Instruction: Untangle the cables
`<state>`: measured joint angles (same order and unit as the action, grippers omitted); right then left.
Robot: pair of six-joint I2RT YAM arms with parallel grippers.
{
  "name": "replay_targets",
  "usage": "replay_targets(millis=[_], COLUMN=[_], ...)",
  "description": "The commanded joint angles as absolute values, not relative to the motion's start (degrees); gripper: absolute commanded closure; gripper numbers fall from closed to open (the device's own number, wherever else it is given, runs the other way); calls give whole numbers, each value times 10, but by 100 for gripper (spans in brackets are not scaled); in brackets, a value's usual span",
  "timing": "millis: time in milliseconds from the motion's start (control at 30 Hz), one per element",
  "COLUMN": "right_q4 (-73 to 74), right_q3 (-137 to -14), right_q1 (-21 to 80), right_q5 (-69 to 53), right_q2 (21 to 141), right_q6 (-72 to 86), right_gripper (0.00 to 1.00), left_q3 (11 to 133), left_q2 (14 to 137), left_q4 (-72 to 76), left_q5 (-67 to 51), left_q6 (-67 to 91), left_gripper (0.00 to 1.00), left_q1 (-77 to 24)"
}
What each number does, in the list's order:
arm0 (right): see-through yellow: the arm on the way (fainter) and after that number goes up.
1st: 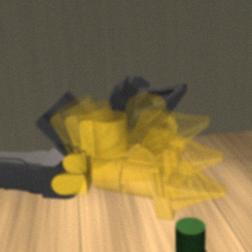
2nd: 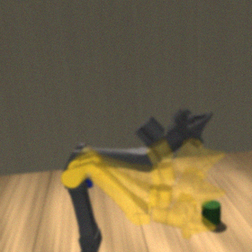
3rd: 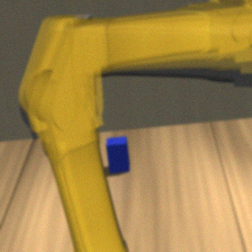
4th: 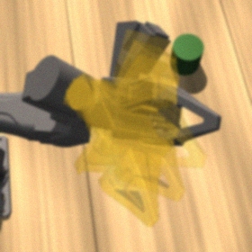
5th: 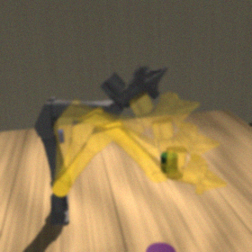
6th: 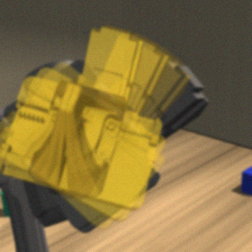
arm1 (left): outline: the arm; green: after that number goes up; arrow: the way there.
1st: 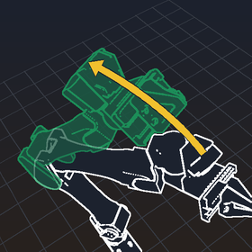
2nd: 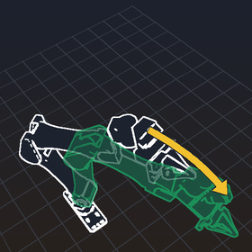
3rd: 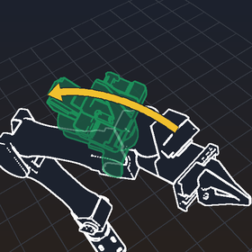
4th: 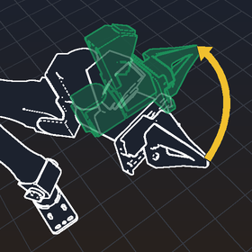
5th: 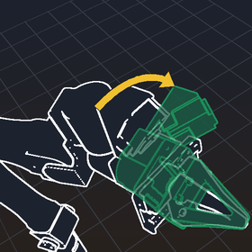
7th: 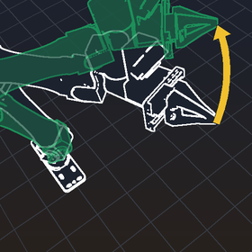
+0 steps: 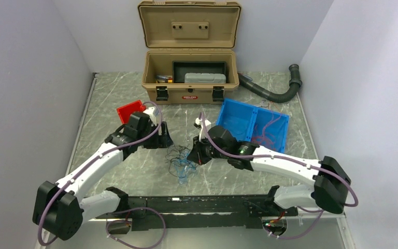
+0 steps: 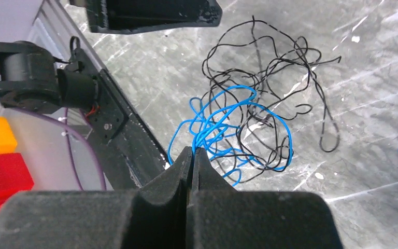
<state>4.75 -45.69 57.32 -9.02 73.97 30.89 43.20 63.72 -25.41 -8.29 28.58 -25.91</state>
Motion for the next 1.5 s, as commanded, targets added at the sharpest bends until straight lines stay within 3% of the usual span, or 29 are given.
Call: replay_targets(millis=[0,100,233,333,700,1100,1167,1267,1367,1467], right_q4=[80,87,90,107,143,142,137,135,148,155], right_q3=[-461,-448,-422,-412,-414,-424,-419,-418,-425,-417], right_q1=[575,574,574,574,574,573,573,573,572,573], right_q5=[-107,-123,-107,-71,-38,-40,-42,-36,-23,13], right_q2=[697,668,614,586,581,590,588,589,586,571], right_q6=[246,229,221,223,207,198,198,198,202,215], right_gripper=[100,100,100,100,100,100,100,100,100,100], left_q3=[407,395,389,391,453,520,515,517,512,502], left_q2=[599,594,600,613,717,822,831,859,872,873], left_q4=[-176,-138,-112,-107,-174,-251,-235,-214,-192,-158], left_q5=[-135,-170,-194,-208,-205,-156,-171,-201,-227,-256], left_q6=[282,285,287,284,250,244,256,267,276,288], left_gripper=[20,19,7,6,22,27,35,60,69,100], left_q1=[-259,-259,-258,-259,-296,-331,-332,-333,-334,-334])
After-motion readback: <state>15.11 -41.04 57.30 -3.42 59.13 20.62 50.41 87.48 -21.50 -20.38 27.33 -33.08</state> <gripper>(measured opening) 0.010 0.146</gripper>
